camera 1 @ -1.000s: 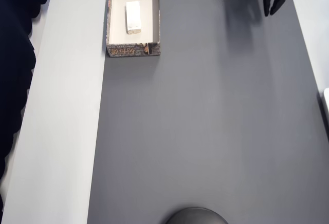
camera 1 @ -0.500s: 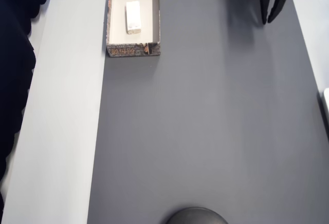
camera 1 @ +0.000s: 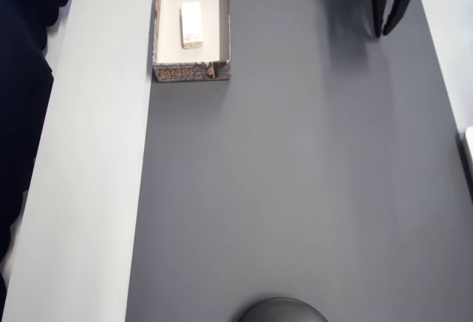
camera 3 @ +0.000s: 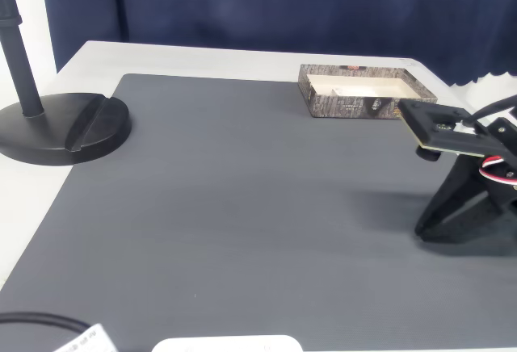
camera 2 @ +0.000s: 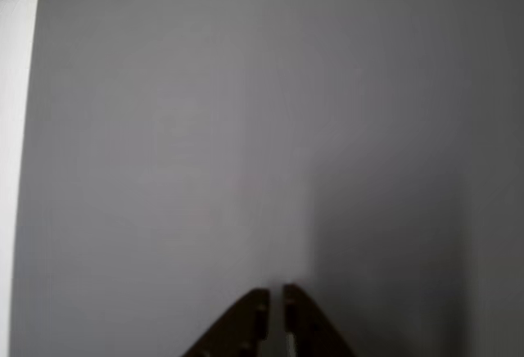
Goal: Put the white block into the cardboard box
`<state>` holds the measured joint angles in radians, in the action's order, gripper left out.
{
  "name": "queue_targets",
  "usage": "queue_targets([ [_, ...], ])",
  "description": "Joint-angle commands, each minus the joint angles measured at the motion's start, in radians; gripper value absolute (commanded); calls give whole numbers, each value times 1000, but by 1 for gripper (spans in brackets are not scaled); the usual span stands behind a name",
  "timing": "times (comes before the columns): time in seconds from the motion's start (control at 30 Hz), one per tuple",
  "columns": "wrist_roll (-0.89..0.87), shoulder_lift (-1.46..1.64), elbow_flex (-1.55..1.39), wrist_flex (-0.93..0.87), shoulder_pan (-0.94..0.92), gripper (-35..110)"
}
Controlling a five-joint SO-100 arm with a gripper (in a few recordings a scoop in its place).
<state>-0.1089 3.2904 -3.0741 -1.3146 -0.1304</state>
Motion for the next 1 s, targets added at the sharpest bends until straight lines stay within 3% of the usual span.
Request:
queue_targets([
  [0.0,-74,34,-18,28,-31,-2],
  [0.67,-52,34,-18,26,-14,-2],
  [0.83,163,34,-18,-15,-15,-1],
  [0.97,152,34,-18,-15,-15,-1],
])
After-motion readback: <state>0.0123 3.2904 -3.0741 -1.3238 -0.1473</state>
